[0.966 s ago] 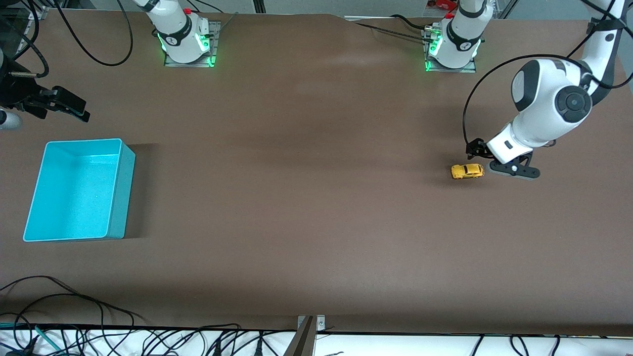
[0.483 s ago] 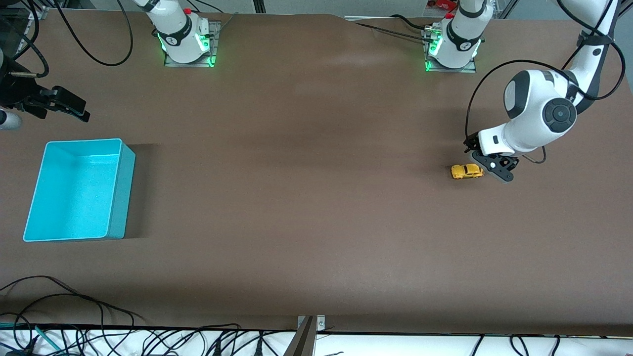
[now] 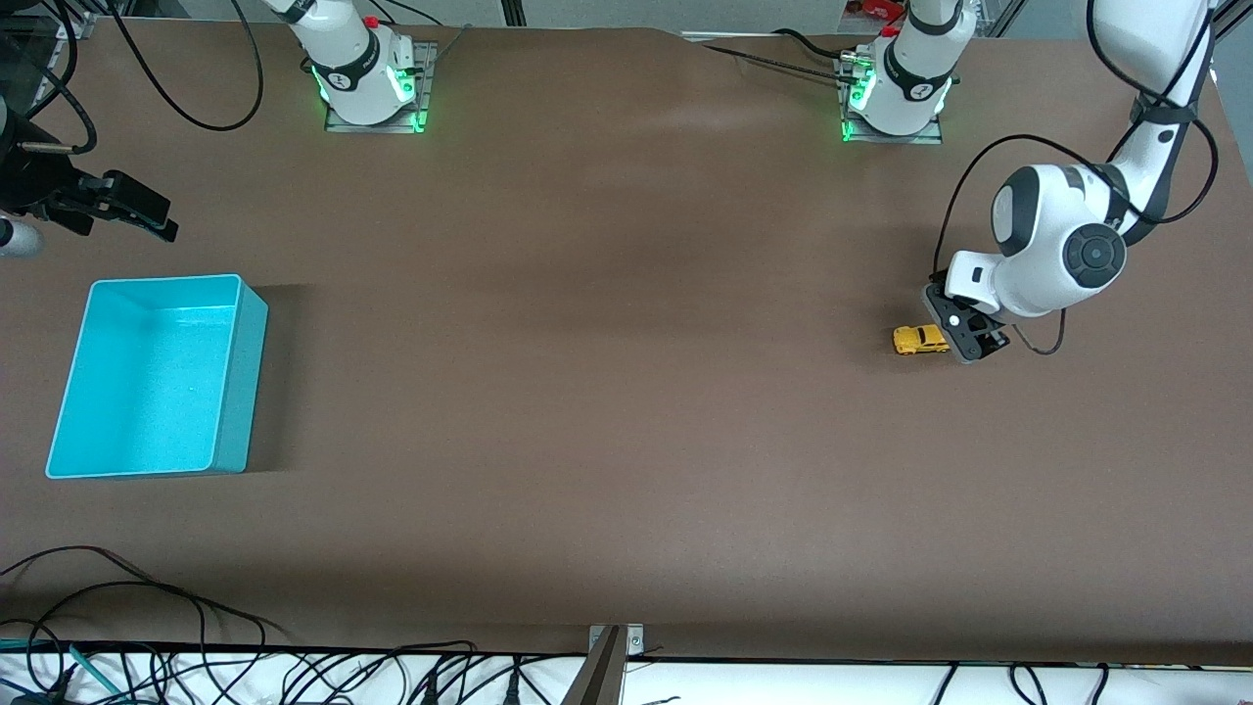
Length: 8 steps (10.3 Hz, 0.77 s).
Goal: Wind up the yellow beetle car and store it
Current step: 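Lower the left gripper and grasp the yellow car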
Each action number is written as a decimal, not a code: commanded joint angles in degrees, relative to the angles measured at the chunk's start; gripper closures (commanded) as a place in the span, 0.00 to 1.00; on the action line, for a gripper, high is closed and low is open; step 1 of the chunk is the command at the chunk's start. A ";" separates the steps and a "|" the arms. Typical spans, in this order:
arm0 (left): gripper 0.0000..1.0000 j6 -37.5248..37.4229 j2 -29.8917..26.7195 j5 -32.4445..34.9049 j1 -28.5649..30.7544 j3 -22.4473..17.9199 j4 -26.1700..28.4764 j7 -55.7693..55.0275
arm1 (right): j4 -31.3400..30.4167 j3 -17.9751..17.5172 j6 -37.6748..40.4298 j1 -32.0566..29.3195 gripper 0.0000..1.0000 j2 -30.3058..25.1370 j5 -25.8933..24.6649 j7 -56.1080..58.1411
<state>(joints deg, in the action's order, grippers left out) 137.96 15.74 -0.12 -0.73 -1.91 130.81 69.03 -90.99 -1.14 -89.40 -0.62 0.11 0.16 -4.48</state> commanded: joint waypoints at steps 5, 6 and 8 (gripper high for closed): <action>0.04 6.71 4.21 -0.32 -0.58 -0.99 -0.20 19.10 | 0.73 0.00 0.37 -0.08 0.00 -0.11 0.63 -0.53; 0.07 6.71 4.38 -0.84 -1.28 -0.99 -0.20 20.08 | 0.73 0.00 0.46 -0.08 0.00 -0.11 0.63 -0.53; 0.28 6.71 4.38 -0.75 -1.81 -0.99 -0.12 22.53 | 0.73 0.00 0.46 -0.08 0.00 -0.11 0.54 -0.44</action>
<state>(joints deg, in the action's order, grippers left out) 144.08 19.91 -0.13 -1.57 -2.50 130.81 87.95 -90.99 -1.14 -89.40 -0.63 0.11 0.17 -4.48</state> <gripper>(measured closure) 0.084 0.000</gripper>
